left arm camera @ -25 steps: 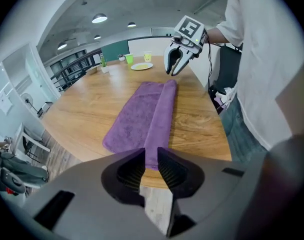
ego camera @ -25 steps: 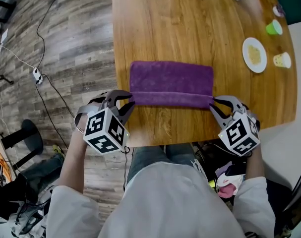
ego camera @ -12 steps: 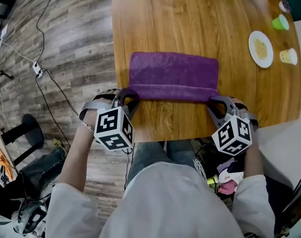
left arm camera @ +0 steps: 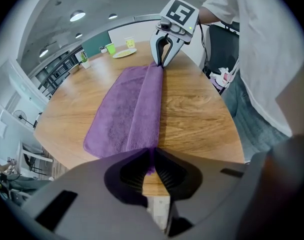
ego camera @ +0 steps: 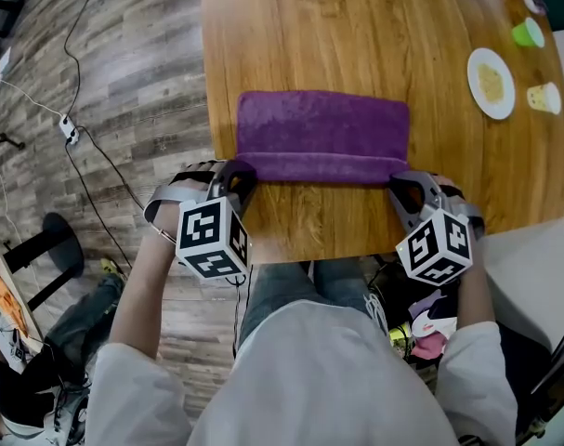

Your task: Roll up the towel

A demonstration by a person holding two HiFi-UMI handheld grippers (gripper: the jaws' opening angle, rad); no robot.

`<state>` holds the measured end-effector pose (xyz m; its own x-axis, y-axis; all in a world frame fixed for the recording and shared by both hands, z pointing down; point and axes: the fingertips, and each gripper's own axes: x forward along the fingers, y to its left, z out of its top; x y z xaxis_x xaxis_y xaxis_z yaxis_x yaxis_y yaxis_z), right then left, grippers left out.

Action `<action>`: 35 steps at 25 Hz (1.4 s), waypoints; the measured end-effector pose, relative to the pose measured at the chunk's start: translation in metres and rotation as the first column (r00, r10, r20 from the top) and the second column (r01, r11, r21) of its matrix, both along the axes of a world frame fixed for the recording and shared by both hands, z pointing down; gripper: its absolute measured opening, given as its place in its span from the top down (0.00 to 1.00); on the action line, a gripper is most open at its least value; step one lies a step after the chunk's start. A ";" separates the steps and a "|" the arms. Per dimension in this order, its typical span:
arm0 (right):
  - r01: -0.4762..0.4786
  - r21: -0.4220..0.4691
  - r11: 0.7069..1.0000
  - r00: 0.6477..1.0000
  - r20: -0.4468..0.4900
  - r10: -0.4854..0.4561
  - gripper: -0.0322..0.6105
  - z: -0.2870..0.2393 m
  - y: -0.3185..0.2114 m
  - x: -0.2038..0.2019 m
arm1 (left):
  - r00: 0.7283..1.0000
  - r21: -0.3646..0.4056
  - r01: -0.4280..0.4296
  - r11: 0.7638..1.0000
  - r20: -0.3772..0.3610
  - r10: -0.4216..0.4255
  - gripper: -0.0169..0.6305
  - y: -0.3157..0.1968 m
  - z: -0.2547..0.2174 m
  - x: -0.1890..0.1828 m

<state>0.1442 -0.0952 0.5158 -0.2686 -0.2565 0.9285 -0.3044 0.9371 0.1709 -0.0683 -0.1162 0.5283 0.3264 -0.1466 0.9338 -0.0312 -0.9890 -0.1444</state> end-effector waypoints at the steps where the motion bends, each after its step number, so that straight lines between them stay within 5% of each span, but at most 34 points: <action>1: -0.005 0.003 1.000 1.000 0.004 0.005 0.91 0.000 0.000 0.000 | 1.000 0.004 0.007 1.000 -0.002 -0.007 0.91 0.000 0.000 0.000; 15: -0.050 -0.097 0.994 0.996 0.068 0.057 0.92 -0.014 0.043 0.001 | 0.998 -0.065 0.064 0.996 -0.021 -0.066 0.93 0.040 -0.013 -0.009; 35: -0.143 -0.139 0.980 0.987 0.057 0.152 0.91 -0.006 -0.020 0.011 | 0.997 -0.111 0.072 0.991 -0.002 -0.072 0.93 -0.033 -0.006 -0.002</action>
<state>0.1555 -0.1150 0.5102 -0.2999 -0.1723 0.9383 -0.4476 0.8940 0.0210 -0.0704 -0.1493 0.5224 0.3247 -0.0659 0.9435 -0.1034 -0.9941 -0.0338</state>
